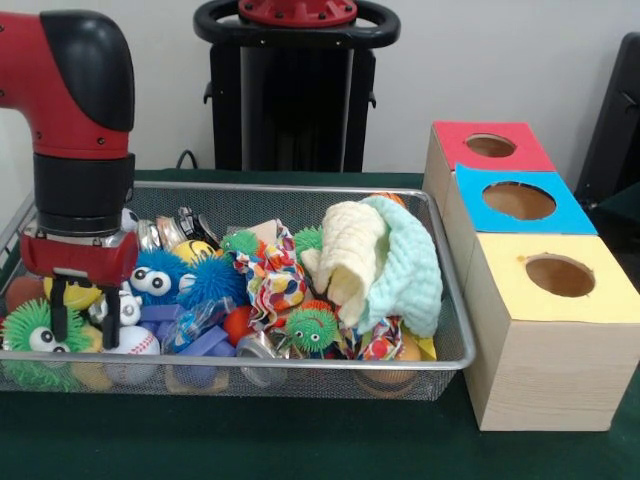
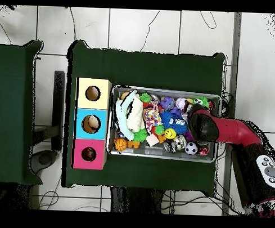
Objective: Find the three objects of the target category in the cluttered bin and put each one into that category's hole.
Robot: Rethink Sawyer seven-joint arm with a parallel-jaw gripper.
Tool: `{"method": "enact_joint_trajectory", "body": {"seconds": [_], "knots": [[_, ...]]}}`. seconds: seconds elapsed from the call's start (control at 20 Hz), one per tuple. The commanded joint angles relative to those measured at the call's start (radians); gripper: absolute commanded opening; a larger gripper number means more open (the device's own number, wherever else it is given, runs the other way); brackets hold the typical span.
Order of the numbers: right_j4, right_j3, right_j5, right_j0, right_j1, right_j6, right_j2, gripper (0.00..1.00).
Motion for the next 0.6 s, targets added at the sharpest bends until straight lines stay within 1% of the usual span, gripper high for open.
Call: {"method": "enact_joint_trajectory", "body": {"seconds": [0.05,0.1,0.2,0.3,0.45,0.5,0.6], "knots": [[-0.085,0.082,0.002,0.035,0.106,0.023,-0.116,1.0],[-0.082,0.089,-0.018,0.072,0.09,0.084,-0.162,1.0],[-0.064,0.096,-0.03,0.1,0.078,0.129,-0.201,1.0],[-0.036,0.097,-0.039,0.103,0.081,0.139,-0.214,1.0],[0.004,0.093,-0.041,0.085,0.1,0.121,-0.203,1.0],[0.017,0.095,-0.045,0.068,0.106,0.105,-0.189,1.0],[0.031,0.094,-0.046,0.057,0.114,0.092,-0.183,1.0]]}}
